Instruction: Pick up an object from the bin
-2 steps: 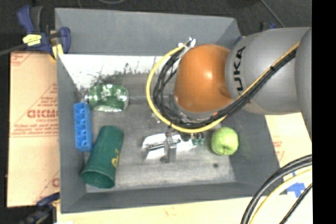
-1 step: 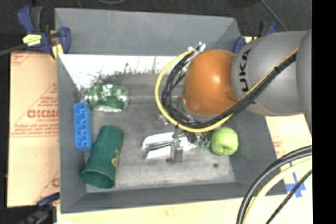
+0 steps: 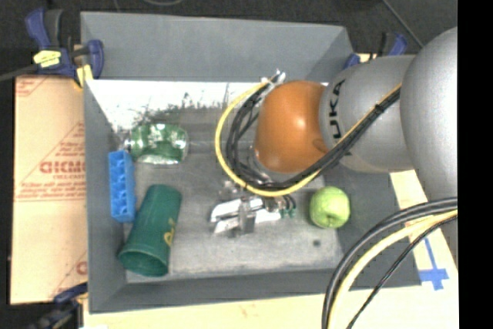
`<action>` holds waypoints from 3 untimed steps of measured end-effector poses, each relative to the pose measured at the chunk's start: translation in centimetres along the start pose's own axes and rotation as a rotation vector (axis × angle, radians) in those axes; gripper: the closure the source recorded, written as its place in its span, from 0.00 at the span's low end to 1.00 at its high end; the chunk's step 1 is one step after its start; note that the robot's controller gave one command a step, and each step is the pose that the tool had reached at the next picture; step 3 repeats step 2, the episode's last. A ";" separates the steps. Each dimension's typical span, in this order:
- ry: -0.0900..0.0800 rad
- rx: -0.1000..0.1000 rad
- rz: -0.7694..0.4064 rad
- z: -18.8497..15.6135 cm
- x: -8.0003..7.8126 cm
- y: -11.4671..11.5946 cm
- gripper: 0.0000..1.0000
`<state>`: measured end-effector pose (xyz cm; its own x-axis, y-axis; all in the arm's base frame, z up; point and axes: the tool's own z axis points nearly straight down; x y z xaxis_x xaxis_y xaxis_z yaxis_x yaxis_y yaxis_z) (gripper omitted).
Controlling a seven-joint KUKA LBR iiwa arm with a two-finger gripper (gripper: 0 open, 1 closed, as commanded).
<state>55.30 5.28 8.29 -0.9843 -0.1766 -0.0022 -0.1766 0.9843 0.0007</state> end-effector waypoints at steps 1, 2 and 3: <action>0.000 0.000 0.001 0.0 0.0 0.0 1.00; 0.004 0.002 -0.009 -20.6 -1.1 4.0 1.00; 0.004 0.002 -0.009 -20.6 -1.1 4.0 1.00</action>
Offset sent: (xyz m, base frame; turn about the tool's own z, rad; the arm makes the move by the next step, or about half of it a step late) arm 0.0029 0.0481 0.2338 -0.0087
